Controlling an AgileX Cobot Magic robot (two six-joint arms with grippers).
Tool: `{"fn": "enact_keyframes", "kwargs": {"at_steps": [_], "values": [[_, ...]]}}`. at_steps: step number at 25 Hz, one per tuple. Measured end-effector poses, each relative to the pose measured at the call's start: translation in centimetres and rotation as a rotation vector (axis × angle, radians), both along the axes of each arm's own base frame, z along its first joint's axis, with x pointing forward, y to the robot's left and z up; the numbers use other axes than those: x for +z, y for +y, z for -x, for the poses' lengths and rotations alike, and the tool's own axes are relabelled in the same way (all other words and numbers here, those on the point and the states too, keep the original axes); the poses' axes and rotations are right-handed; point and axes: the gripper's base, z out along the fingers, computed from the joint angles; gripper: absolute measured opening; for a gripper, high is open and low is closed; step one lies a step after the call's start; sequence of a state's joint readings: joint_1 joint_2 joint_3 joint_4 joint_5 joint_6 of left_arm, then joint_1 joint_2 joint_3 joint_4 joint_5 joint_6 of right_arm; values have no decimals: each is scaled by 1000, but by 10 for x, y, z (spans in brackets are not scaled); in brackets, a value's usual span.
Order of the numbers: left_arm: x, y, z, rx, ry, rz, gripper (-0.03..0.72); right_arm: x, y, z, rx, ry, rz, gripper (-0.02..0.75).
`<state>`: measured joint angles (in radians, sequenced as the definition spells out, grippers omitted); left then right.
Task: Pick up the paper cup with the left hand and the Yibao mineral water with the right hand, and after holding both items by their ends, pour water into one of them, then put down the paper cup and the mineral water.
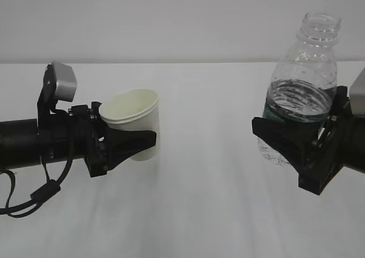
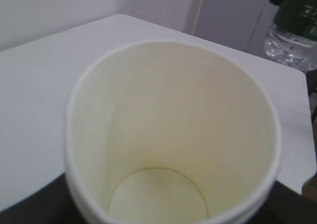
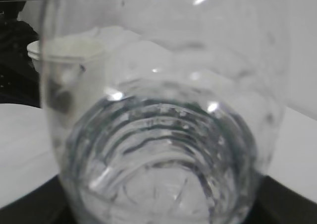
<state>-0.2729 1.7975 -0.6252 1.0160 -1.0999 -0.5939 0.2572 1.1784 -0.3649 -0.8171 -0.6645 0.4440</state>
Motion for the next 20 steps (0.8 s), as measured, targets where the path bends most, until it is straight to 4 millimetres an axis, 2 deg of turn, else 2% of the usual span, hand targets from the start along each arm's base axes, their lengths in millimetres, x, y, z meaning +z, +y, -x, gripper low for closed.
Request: {"fn": "enact_keyframes", "kwargs": {"at_steps": [14, 20], "values": [[34, -2, 20, -140, -27, 34, 463, -2, 2, 2, 25, 31, -3, 475], [35, -10, 30, -209, -14, 23, 463, -3, 4, 4, 61, 51, 10, 475]]}}
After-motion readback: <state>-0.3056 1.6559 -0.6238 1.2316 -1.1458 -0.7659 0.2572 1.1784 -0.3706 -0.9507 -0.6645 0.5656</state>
